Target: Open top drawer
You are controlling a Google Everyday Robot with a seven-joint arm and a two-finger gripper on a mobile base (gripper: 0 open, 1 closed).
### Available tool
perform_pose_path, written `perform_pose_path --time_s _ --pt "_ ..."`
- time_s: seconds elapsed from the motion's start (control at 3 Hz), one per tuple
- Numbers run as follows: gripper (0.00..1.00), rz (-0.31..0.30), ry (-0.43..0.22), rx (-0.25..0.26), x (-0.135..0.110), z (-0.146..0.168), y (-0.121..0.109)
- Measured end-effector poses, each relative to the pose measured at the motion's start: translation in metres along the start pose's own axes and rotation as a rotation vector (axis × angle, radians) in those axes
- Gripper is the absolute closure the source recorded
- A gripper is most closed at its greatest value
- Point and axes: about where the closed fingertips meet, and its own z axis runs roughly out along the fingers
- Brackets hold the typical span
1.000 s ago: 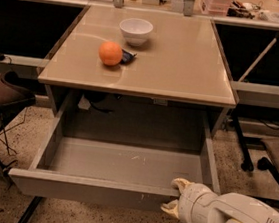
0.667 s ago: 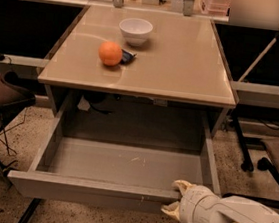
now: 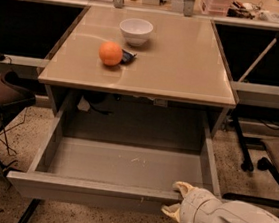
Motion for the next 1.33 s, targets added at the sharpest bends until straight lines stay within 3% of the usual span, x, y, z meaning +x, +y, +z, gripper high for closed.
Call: perform_pose_path --time_s 1.0,1.33 --pt "1.00 0.064 -0.019 0.019 0.0044 -0.0156 0.0077" --pt "0.81 0.064 -0.019 0.019 0.0044 -0.0156 0.0077"
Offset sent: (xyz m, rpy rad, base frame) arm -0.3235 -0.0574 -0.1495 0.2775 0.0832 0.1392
